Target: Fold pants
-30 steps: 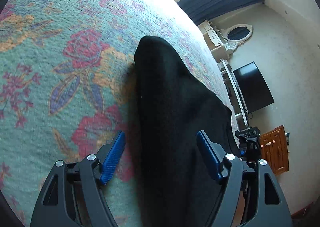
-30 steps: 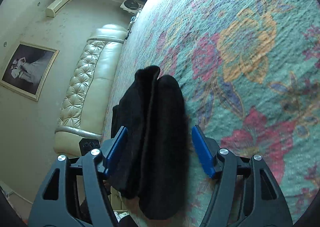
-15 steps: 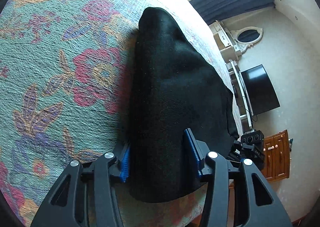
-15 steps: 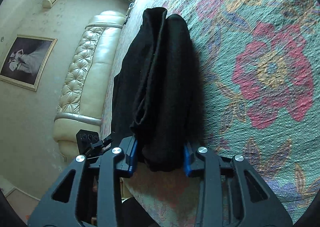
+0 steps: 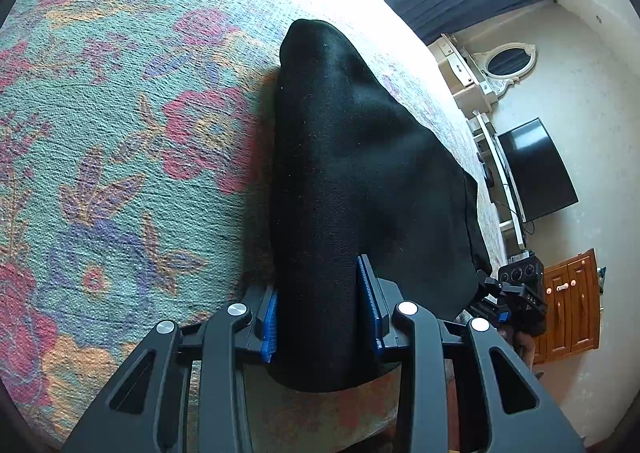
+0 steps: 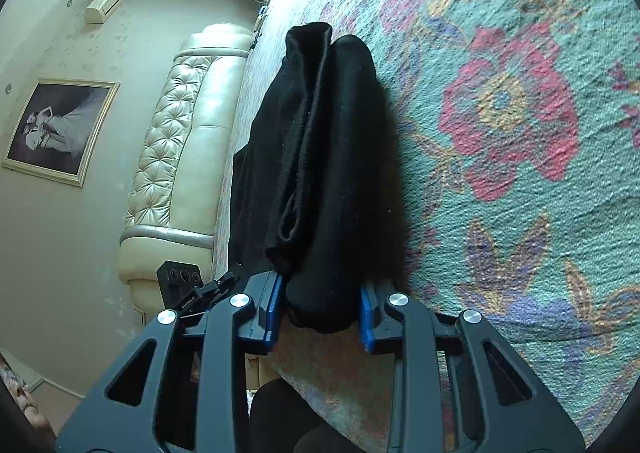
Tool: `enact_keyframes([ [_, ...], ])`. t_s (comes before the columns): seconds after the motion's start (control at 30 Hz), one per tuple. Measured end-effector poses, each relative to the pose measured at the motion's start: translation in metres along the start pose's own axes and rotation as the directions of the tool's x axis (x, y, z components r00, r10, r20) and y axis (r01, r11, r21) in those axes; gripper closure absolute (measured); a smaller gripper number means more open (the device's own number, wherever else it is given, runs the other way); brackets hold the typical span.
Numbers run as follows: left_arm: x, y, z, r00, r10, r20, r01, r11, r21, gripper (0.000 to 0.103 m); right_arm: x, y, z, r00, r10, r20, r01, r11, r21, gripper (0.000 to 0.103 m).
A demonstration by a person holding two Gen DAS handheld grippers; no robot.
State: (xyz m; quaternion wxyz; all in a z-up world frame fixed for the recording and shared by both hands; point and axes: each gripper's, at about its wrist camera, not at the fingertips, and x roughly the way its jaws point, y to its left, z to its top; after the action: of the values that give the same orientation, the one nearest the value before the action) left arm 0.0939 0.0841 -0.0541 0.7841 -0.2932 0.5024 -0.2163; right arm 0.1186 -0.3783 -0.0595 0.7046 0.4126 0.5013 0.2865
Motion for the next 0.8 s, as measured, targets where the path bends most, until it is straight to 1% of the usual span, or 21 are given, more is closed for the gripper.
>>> enact_keyframes([
  [0.2, 0.001, 0.005, 0.0, 1.0, -0.009, 0.002, 0.009, 1.0, -0.011, 0.068, -0.001, -0.014, -0.001, 1.0, 0.016, -0.005, -0.016, 1.0, 0.008, 0.074],
  [0.43, 0.001, 0.006, 0.004, 1.0, -0.028, 0.001, 0.028, 1.0, -0.013, 0.067, -0.003, -0.021, 0.0, 1.0, 0.03, -0.005, -0.03, 0.999, 0.014, 0.073],
  [0.53, -0.003, 0.007, 0.001, 1.0, -0.023, 0.006, 0.023, 1.0, -0.006, 0.055, -0.006, -0.025, -0.001, 0.999, 0.041, -0.004, -0.041, 0.999, 0.032, 0.07],
  [0.57, -0.003, 0.008, 0.0, 1.0, -0.022, 0.012, 0.022, 1.0, -0.012, 0.047, -0.007, -0.027, -0.002, 0.999, 0.044, -0.002, -0.043, 0.998, 0.035, 0.069],
  [0.67, -0.004, 0.012, -0.002, 0.999, -0.044, 0.02, 0.044, 0.999, -0.026, 0.044, -0.011, -0.031, -0.003, 0.998, 0.062, 0.002, -0.062, 0.997, 0.052, 0.065],
  [0.73, -0.004, 0.011, -0.002, 0.999, -0.05, 0.018, 0.05, 0.999, -0.018, 0.04, -0.015, -0.036, -0.004, 0.996, 0.086, 0.01, -0.086, 0.994, 0.068, 0.062],
  [0.8, -0.005, 0.007, -0.003, 0.999, -0.045, 0.015, 0.045, 0.999, 0.008, 0.03, -0.021, -0.042, -0.005, 0.994, 0.111, 0.019, -0.112, 0.99, 0.086, 0.061],
])
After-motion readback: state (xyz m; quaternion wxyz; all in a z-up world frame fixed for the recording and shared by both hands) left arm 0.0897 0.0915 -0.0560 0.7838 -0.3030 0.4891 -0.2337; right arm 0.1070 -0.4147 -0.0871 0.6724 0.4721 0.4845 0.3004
